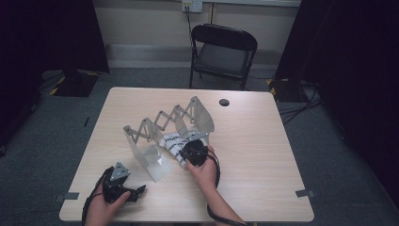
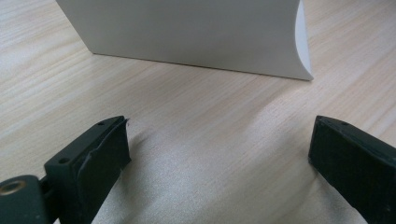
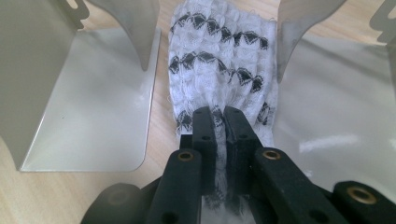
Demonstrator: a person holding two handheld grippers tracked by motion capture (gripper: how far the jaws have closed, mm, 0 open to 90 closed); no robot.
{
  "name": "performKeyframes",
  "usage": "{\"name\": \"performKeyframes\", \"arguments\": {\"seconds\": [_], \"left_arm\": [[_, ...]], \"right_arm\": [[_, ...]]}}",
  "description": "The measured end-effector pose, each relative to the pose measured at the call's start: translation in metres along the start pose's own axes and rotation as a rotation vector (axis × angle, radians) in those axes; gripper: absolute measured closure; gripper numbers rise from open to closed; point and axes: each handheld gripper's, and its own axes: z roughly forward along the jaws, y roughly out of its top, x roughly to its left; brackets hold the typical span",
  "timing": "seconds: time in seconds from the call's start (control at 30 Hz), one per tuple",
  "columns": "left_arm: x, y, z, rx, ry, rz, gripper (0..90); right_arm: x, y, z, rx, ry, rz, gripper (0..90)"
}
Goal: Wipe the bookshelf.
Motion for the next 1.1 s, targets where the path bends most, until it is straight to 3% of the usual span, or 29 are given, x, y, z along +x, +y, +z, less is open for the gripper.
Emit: {"name": "performKeyframes", "arguments": {"seconds": [0.2,0.33,0.37,0.4,0.47,0.6,0.77,0.9,1.1], "left_arm": [[0.000,0.000,0.000,0.000,0.002,0.000,4.8],[0.000,0.000,0.000,0.000,0.002,0.000,4.8],[0.000,0.000,0.000,0.000,0.002,0.000,4.9],[0.000,0.000,0.000,0.000,0.003,0.000,4.8],[0.000,0.000,0.000,0.000,0.003,0.000,4.9],[0.000,0.000,0.000,0.000,0.002,0.000,4.9],[0.000,0.000,0.000,0.000,0.002,0.000,4.9],[0.000,0.000,0.000,0.000,0.002,0.000,4.8],[0.000,0.000,0.000,0.000,0.000,0.000,4.6]], "right_arm": [[0.003,0.002,-0.012,-0.021,0.005,-0.014,84.4],[0.005,0.021,-0.038,-0.076,-0.001,-0.038,84.4],[0.005,0.021,-0.038,-0.076,-0.001,-0.038,84.4],[0.006,0.034,-0.054,-0.118,-0.005,-0.051,84.4],[0.006,0.045,-0.066,-0.156,-0.006,-0.057,84.4],[0.006,0.060,-0.079,-0.195,-0.022,-0.077,84.4],[0.005,0.057,-0.069,-0.170,-0.035,-0.086,84.4],[0.001,0.042,-0.044,-0.122,-0.033,-0.057,84.4],[-0.005,0.028,-0.024,-0.077,-0.034,-0.033,84.4]]}}
